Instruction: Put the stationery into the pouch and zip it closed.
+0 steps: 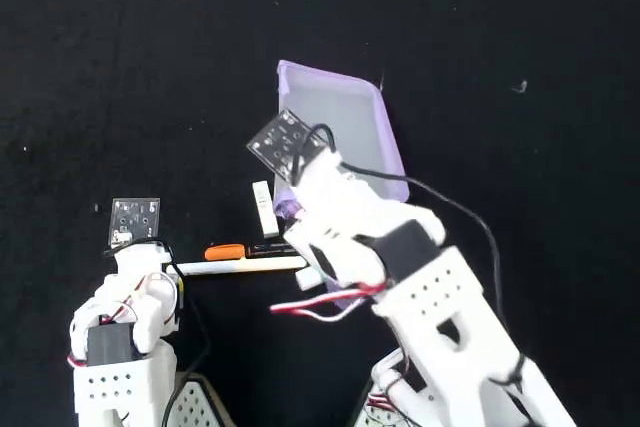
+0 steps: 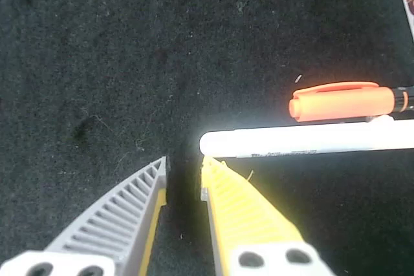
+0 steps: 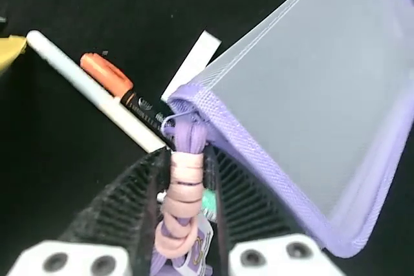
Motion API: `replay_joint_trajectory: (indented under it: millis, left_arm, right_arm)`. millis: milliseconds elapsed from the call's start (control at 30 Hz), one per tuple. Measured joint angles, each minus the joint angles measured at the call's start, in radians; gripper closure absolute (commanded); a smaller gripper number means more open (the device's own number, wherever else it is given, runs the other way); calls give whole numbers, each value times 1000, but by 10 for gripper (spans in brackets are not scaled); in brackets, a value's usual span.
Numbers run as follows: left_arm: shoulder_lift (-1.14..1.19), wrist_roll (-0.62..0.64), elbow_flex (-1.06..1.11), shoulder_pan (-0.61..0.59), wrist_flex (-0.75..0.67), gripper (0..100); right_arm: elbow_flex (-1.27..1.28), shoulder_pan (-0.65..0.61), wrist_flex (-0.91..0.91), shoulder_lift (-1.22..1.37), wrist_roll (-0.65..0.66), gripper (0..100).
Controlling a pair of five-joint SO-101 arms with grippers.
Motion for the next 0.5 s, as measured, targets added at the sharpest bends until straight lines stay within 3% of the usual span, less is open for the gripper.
replay_joint_trajectory:
  millis: [333, 500]
  left_arm:
    - [0, 0, 0, 8, 0, 902]
    - [0, 0, 0, 170, 0, 902]
  right_arm:
    - [110, 0, -89, -152, 0, 987]
    - [127, 0, -104, -152, 0, 987]
